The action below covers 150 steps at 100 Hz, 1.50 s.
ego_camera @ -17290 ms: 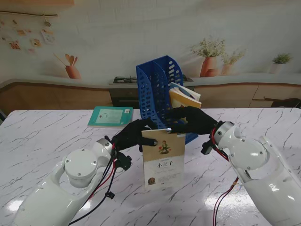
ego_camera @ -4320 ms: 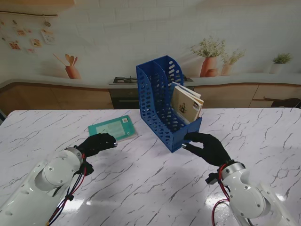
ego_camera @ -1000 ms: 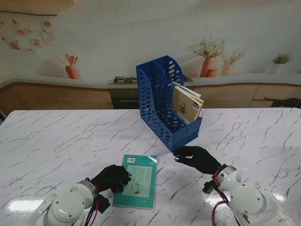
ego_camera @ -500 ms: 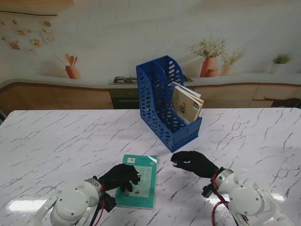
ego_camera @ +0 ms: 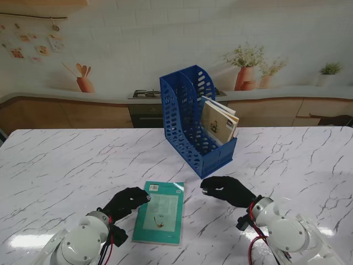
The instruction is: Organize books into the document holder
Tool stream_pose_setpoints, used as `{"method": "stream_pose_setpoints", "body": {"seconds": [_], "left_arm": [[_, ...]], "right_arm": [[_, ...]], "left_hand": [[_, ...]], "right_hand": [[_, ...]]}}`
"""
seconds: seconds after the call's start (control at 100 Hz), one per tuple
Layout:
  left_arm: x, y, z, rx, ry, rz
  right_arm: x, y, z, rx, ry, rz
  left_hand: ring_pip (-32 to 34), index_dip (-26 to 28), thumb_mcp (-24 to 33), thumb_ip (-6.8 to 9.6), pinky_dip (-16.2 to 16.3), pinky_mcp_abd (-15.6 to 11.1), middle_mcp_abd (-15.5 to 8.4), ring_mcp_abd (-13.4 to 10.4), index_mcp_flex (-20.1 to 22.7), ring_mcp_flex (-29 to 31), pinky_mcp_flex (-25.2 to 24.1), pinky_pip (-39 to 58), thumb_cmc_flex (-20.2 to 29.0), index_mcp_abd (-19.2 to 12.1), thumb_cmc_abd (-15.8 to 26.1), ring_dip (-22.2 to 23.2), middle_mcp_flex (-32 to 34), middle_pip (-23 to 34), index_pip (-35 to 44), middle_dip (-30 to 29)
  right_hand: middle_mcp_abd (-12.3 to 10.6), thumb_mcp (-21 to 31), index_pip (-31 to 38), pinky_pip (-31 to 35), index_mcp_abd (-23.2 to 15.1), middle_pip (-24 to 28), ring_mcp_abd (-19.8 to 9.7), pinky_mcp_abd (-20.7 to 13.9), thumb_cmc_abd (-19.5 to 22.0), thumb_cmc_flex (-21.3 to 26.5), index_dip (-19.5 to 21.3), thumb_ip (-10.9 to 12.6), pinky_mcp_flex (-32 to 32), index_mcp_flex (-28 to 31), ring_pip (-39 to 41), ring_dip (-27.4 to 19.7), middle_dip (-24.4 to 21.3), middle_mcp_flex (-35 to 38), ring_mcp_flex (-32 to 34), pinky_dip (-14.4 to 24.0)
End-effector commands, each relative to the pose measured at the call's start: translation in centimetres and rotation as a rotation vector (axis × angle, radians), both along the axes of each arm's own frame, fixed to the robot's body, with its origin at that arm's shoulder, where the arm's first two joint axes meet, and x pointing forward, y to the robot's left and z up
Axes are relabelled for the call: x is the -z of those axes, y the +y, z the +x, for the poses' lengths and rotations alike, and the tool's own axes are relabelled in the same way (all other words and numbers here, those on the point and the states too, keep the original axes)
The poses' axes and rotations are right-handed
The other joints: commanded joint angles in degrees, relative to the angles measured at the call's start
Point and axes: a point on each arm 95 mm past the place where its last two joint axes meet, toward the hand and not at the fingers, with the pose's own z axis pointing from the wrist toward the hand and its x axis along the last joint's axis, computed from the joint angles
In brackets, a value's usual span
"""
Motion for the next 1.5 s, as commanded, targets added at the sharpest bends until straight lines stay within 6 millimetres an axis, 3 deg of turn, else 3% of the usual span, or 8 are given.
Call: {"method": "stream_pose_setpoints", "body": {"seconds": [0.0,0.1,0.55,1.2,1.24,1.42,1.48,1.49], "left_arm": [[1.0,-0.2,-0.4,0.022,0.047,-0.019],[1.3,-0.5,-0.4,0.037,0.078,-0.018],[2.5,-3.5,-0.3,0.162,0.16,-0.152],[2.8,-6.7,1.7,0.245,0.129,-0.261],[2.7,-6.8,1.8,0.248,0.129,-0.269],[2.5,-7.6,2.3,0.273,0.122,-0.287],[2.5,-7.8,2.5,0.274,0.121,-0.295],[2.5,-7.9,2.5,0.274,0.121,-0.297]], "right_arm": [[0.2,0.4,-0.2,-0.004,0.005,0.008],[0.2,0.4,-0.1,-0.002,0.002,0.009],[0.6,0.2,-0.1,-0.008,0.018,0.009],[3.4,1.4,-1.4,-0.138,0.119,0.055],[3.5,1.5,-1.5,-0.142,0.122,0.059],[3.2,1.2,-1.9,-0.156,0.128,0.049],[3.1,1.1,-2.0,-0.155,0.132,0.045],[3.1,1.0,-2.0,-0.155,0.133,0.044]], "left_hand": [[-0.3,-0.3,-0.7,1.93,-0.4,0.9,0.4,1.5,-0.5,-1.1,0.7,-1.4,-0.2,0.3,3.1,-0.5,-1.8,-0.5,-0.2,-0.8],[2.1,0.2,-1.1,1.92,0.4,1.1,3.0,1.9,1.3,1.7,4.1,0.9,-0.2,1.6,3.2,-0.1,-0.5,-0.3,0.7,-1.2],[9.7,1.9,-1.1,1.93,2.4,0.6,6.6,1.6,7.5,13.8,17.4,8.8,0.6,5.1,3.4,0.4,8.2,3.5,5.2,-1.3],[8.4,1.3,-1.0,1.96,1.5,0.6,5.7,1.3,6.8,10.9,13.7,7.3,0.4,4.6,3.6,-0.7,7.0,2.8,4.8,-1.7],[8.2,1.3,-1.0,1.96,1.5,0.8,6.0,2.4,6.9,10.4,13.6,7.2,0.4,4.7,3.6,-0.8,7.1,2.8,4.9,-1.7],[8.6,1.2,-1.1,1.96,1.6,0.6,5.7,0.7,6.8,11.2,13.7,7.3,0.3,4.6,3.8,-0.7,7.1,2.8,4.6,-1.7],[8.1,1.2,-1.1,1.97,1.6,0.8,5.8,2.2,6.8,10.5,13.6,7.1,0.4,4.7,3.7,-0.9,7.0,2.8,4.7,-1.7],[8.4,1.2,-1.1,1.97,1.6,0.6,5.7,1.3,6.8,11.0,13.6,7.2,0.4,4.7,3.7,-0.8,7.0,2.8,4.6,-1.7]], "right_hand": [[-0.7,-0.9,0.0,1.0,-0.4,0.3,-0.7,2.6,1.4,0.7,-0.4,2.2,-0.7,-0.9,-0.1,-0.2,0.0,0.0,0.4,0.1],[-0.8,-0.8,0.0,0.9,-0.4,0.3,-0.8,2.4,1.5,0.7,-0.4,2.1,-0.8,-1.0,-0.2,-0.2,0.1,-0.1,0.3,0.0],[-0.4,-0.6,-0.1,0.4,0.3,0.5,-0.8,1.8,2.1,1.1,-0.4,2.1,-1.1,-1.6,-0.3,-0.2,0.2,-1.1,-0.5,-0.3],[-0.3,-0.9,0.5,3.2,0.0,1.5,-0.2,2.4,1.5,0.9,-0.3,2.1,1.7,0.0,1.0,0.2,0.4,1.3,2.3,0.4],[-0.3,-0.8,0.6,3.4,-0.1,1.5,-0.4,2.4,1.5,0.9,-0.3,2.1,1.8,0.0,1.1,0.2,0.4,1.3,2.4,0.4],[-0.7,-0.4,0.6,4.8,-0.3,1.6,-0.5,2.8,1.6,0.5,-0.3,2.1,2.8,-0.1,1.2,0.2,0.4,1.4,2.5,0.5],[-0.7,-0.3,0.6,5.0,-0.2,1.7,-0.6,3.0,1.6,0.4,-0.3,2.1,2.9,-0.2,1.2,0.2,0.4,1.3,2.5,0.5],[-0.7,-0.2,0.6,5.1,-0.2,1.7,-0.6,3.0,1.6,0.4,-0.3,2.1,2.9,-0.2,1.2,0.2,0.4,1.3,2.6,0.5]]}}
